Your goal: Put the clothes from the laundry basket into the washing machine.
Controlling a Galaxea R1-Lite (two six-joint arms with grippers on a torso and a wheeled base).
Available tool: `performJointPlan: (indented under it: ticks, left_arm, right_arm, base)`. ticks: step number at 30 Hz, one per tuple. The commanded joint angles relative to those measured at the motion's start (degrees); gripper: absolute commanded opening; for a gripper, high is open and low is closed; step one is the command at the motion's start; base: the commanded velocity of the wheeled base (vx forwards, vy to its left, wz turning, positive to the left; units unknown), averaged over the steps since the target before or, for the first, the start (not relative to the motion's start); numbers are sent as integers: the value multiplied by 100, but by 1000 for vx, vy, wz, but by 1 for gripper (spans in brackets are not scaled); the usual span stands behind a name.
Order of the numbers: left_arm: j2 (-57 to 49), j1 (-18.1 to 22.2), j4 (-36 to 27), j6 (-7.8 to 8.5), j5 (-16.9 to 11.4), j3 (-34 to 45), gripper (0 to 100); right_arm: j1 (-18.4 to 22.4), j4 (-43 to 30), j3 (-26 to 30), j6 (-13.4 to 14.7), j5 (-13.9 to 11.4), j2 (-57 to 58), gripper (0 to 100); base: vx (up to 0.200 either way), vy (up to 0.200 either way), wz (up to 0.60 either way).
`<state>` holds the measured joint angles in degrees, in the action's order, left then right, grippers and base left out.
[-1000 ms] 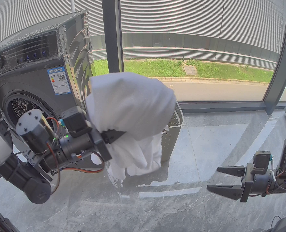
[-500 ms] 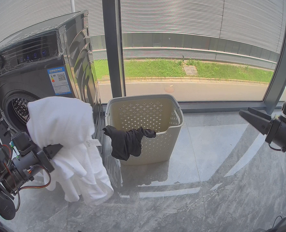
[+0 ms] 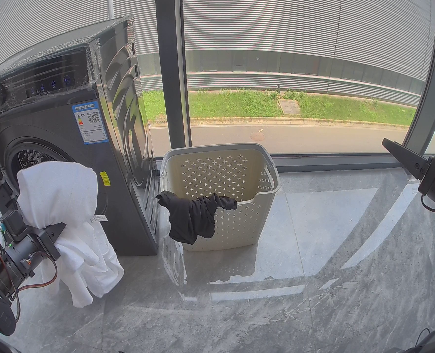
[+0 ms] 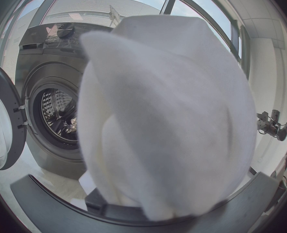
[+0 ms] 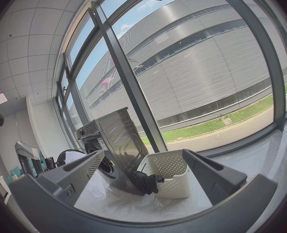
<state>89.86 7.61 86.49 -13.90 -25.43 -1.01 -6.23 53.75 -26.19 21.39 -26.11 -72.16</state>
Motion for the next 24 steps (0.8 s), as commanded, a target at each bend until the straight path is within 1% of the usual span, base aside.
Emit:
performJointPlan:
  ticks: [1, 3, 4, 6, 11, 15, 24]
  left_arm:
    - [-12, 101, -27, 19, 56, 101, 0]
    - [-47, 101, -27, 27, 108, 101, 0]
    - [-161, 92, -45, 1, 161, 101, 0]
    - [-258, 92, -71, 10, 170, 101, 0]
    - [-355, 101, -379, 1, 187, 101, 0]
    - [-495, 101, -581, 1, 258, 101, 0]
    - [-583, 101, -651, 1, 346, 101, 0]
  right_arm:
    - [34, 4, -9, 5, -8, 9, 100]
    - [34, 4, -18, -4, -8, 9, 100]
    - [34, 4, -45, -4, -8, 0, 100]
    - [34, 4, -80, -4, -8, -9, 100]
    - [34, 4, -62, 5, -8, -18, 100]
    - [34, 4, -62, 5, 1, -9, 100]
    - [34, 4, -80, -21, 1, 9, 100]
  base:
    - [0, 0, 0]
    - [0, 0, 0]
    - [0, 0, 0]
    - [0, 0, 0]
    - [0, 200, 0]
    - [0, 200, 0]
    - [0, 200, 0]
